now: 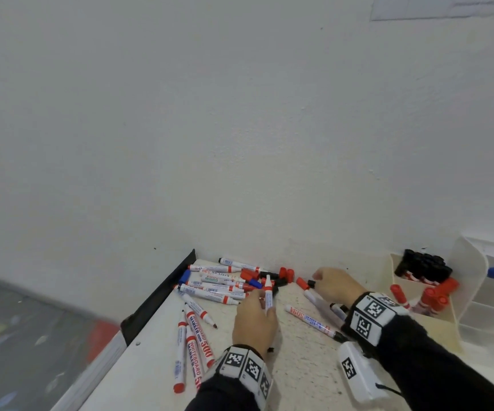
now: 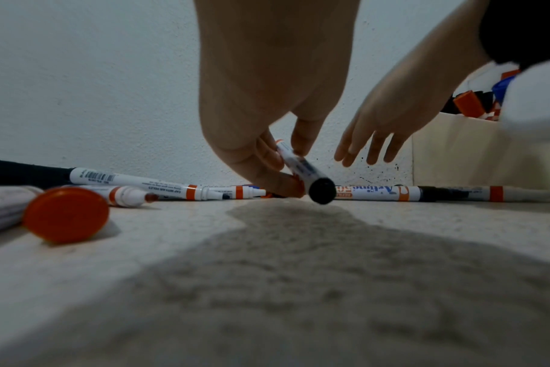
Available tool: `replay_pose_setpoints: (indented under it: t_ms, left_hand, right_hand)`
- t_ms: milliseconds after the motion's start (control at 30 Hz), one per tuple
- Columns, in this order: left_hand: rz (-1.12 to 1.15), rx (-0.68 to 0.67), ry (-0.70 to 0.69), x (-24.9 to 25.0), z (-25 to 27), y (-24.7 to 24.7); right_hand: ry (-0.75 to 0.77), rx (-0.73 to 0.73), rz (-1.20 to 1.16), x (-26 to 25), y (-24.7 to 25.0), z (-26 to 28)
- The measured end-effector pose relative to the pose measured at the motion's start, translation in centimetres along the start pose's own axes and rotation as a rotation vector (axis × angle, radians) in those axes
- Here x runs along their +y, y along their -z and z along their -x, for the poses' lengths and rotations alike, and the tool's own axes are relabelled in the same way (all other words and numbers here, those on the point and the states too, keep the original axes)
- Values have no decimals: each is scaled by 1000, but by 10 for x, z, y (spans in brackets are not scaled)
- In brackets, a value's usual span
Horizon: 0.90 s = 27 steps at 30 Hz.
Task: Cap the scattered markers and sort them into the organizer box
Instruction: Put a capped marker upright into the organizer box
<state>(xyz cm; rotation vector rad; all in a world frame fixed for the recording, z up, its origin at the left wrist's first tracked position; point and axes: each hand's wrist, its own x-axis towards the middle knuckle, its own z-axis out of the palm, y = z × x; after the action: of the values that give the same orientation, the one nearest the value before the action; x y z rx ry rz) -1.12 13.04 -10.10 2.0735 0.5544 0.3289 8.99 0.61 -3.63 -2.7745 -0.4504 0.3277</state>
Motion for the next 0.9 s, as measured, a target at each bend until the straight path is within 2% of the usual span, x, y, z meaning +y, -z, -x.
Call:
replay_pose_setpoints:
  t_ms: [167,367,533,667,767,900]
  left_hand:
    - [-39,-7,-7,-3,-3,-2]
    - [-52,-14,-4,-2,-2,-1]
    - [-70,-19,-8,-2,-2,0]
    - [-84,-25,-18,-3,-2,-1]
    - [-88,-23,-23,-3,-3,-2]
    - [-91,-2,-36,-4,-3,-2]
  right_hand:
    - [-18,80,0,12,-27,-17]
    - [17,163,203,19,-42,-36]
    - [-42,109,201,22,-48,-41]
    - [-62,235,10,23,-46,-39]
    - [48,334,-118,22,-41,-35]
    - [188,338,-417,8,-32,-21]
